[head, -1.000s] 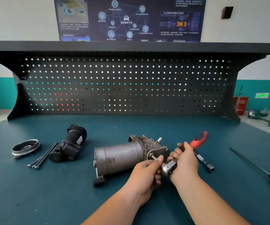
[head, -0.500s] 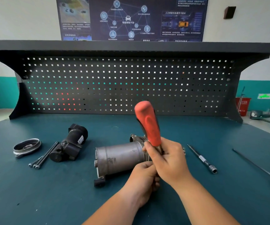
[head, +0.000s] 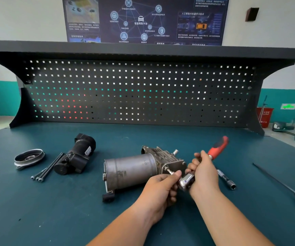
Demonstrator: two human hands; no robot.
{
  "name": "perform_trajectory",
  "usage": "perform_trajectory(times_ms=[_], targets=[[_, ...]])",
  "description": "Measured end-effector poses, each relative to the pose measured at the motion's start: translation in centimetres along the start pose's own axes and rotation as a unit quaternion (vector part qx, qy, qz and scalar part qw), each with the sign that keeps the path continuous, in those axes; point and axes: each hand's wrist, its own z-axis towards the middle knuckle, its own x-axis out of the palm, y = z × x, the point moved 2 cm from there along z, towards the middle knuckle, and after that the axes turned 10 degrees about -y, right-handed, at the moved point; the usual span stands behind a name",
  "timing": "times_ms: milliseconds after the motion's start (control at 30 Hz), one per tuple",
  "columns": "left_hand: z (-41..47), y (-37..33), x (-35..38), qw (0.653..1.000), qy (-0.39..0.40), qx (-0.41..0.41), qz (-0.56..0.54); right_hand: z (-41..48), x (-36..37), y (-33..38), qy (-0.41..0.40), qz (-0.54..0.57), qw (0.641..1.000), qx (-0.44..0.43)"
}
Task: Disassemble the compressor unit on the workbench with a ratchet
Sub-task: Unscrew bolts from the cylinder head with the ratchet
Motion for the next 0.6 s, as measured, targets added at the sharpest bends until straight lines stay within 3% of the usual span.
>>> perform_trajectory(times_ms=[100,200,267,333,367,400,433,467,500,533,600], targets=[[-0.2,0.1,0.0,1.0,-0.005,-0.011,0.01,-1.2,0.8,1.1,0.052,-0.043,0.987,-0.143],[-0.2,0.2,-0.7,0.999,-0.014,-0.012,0.033,-3.1,1.3,1.1,0.159,-0.128,0.934,-0.293],[0.2,0.5,-1.0,0.998,-0.011,0.014,0.057,-4.3,1.4,0.9,0.249,-0.209,0.855,-0.404],[0.3,0.3,-0.3,0.995,0.02,0.059,0.071,-5.2,1.6,0.4,0.35,-0.277,0.746,-0.494],[-0.4,-0.8,0.6,0.987,0.038,0.147,0.061,-5.7,1.7,0.1,0.392,-0.302,0.695,-0.521],[-0.6,-2.6,0.8,0.969,-0.027,0.244,-0.005,-6.0,1.9,-0.1,0.421,-0.318,0.654,-0.542],[-0.8,-3.3,0.9,0.958,-0.015,0.236,-0.163,-6.1,2.0,-0.2,0.435,-0.32,0.63,-0.557],[-1.2,-3.5,0.8,0.954,0.01,0.209,-0.215,-6.2,2.0,-0.2,0.432,-0.316,0.63,-0.563],[-0.9,-3.2,0.4,0.977,-0.031,0.175,-0.118,-6.1,1.9,-0.1,0.414,-0.309,0.651,-0.557],[-0.7,-1.1,1.1,0.99,0.011,0.136,-0.04,-5.9,1.8,-0.1,0.386,-0.301,0.686,-0.539],[0.1,0.4,-0.8,0.997,0.01,0.047,0.063,-5.5,1.4,0.3,0.331,-0.249,0.791,-0.45]])
